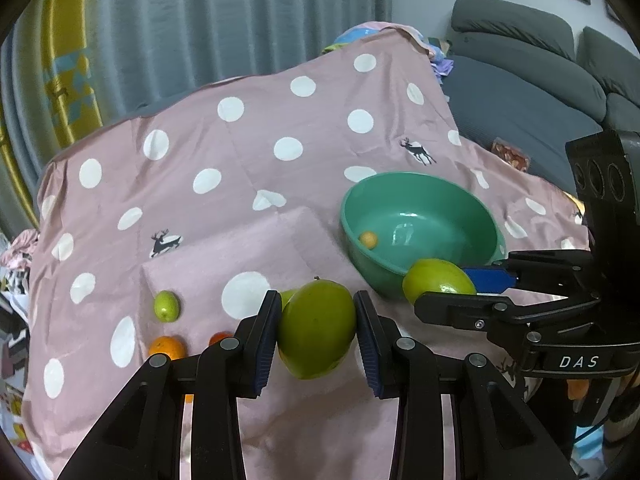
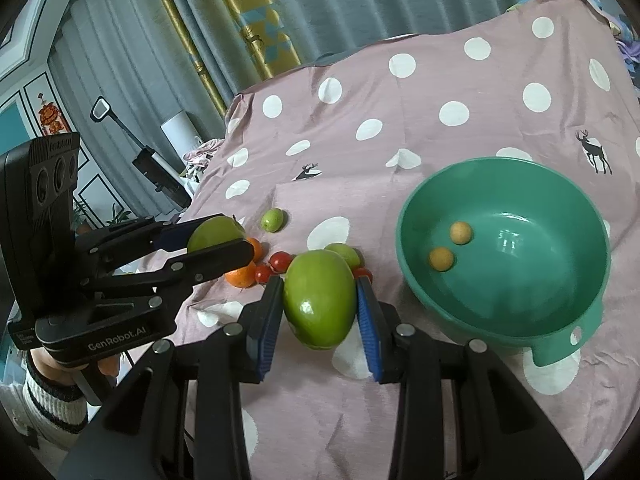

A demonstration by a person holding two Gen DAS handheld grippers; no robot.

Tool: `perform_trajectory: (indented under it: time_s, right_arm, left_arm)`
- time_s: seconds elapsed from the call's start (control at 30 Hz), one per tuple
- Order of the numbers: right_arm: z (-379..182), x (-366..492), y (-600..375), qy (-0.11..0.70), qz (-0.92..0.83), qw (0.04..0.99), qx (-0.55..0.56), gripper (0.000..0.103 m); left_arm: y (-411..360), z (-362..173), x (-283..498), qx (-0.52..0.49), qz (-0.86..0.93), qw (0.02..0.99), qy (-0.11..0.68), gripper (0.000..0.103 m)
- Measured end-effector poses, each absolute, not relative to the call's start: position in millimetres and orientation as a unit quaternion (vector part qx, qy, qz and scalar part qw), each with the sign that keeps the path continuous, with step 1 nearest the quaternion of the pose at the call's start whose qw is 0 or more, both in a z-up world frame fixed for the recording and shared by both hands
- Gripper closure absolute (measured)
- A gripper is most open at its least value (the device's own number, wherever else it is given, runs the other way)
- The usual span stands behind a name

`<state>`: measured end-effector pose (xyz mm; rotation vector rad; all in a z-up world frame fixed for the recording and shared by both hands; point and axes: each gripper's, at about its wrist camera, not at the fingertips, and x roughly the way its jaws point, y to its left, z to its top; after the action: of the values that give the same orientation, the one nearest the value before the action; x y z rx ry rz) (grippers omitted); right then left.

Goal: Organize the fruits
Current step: 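Lower the left tool's green fruit into the bowl while the right tool lowers its own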

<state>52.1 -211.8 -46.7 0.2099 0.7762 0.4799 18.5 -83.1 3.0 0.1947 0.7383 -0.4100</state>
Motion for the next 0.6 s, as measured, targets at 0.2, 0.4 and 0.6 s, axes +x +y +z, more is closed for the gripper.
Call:
perform_trajectory:
  time_s: [0.2, 0.4, 0.6]
  right_arm:
    - [-48, 53, -218, 0.373, 0.223, 0.894, 0.105, 0.066]
    - [-49, 54, -225, 0.372, 0.218, 0.895, 0.112, 0.066]
    - [-53, 55, -234, 0.372, 0.213, 0.895, 0.119, 0.066]
  left_arm:
    - [-91, 2, 22, 0.098, -0.204, 0.906, 0.359, 0.065]
    - [-99, 1, 26, 0.103, -0.209, 0.904, 0.360, 0.065]
    - [-110, -2, 31, 0.110, -0.215, 0.900, 0.362, 0.065]
